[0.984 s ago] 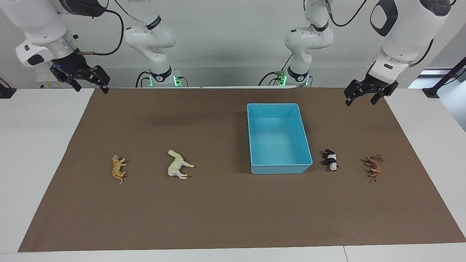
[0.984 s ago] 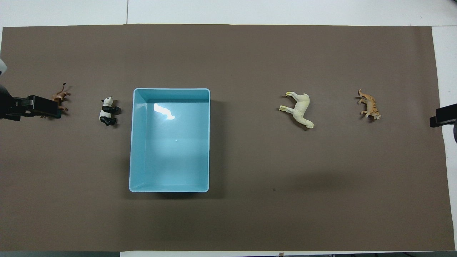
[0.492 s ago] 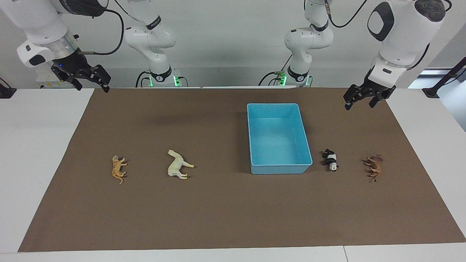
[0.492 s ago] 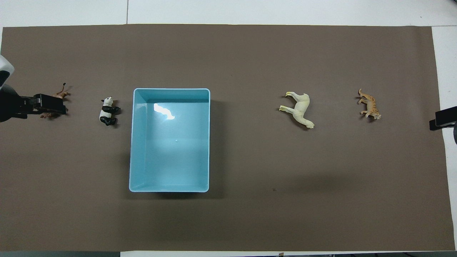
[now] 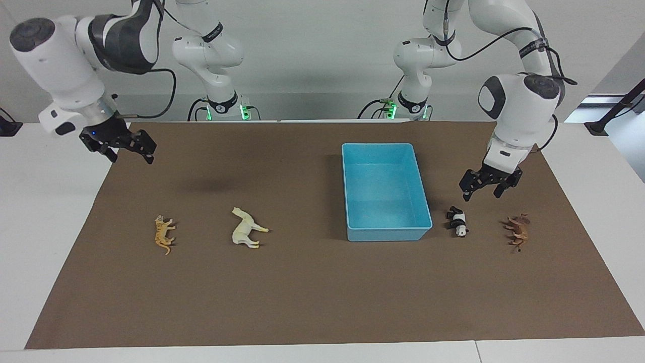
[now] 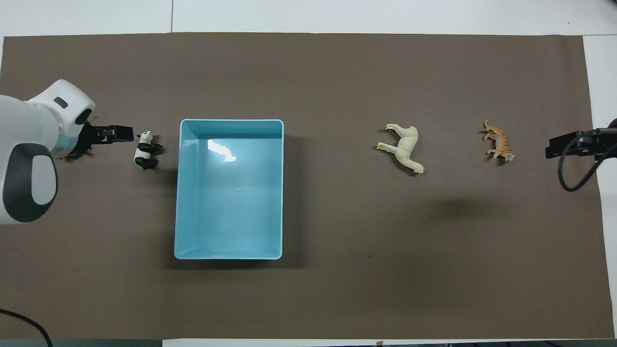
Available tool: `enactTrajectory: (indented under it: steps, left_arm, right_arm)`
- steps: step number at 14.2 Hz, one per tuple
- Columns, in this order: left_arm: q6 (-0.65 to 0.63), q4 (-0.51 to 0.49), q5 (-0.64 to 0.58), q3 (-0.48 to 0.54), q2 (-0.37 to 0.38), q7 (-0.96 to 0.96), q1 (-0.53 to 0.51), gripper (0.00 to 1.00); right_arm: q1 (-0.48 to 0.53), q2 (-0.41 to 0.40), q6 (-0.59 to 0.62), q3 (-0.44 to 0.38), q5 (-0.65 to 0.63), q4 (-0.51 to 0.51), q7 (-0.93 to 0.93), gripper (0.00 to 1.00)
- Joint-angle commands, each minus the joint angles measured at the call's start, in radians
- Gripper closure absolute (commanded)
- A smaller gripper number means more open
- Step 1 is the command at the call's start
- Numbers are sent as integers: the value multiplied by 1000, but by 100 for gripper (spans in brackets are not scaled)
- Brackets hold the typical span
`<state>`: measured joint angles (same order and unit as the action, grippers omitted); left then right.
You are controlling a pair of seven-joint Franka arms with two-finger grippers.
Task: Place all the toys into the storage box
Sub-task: 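Reach the left gripper to the panda while the right gripper reaches the tiger, then grasp the panda with the left gripper while the right gripper grasps the tiger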
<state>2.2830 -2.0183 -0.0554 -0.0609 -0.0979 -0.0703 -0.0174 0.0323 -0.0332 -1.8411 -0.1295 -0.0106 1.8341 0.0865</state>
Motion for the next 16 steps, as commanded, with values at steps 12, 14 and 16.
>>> enactTrajectory:
  steps: [12, 14, 16]
  left_arm:
    - [173, -31, -133, 4, -186, -137, 28, 0]
    - [196, -31, -133, 4, -200, -134, 27, 0]
    - [202, -40, -133, 4, -200, -129, 23, 0]
  right_arm:
    - [-5, -336, -477, 13, 24, 83, 117, 0]
    - [-6, -340, -480, 11, 24, 94, 146, 0]
    - [-5, -350, -489, 11, 24, 96, 191, 0]
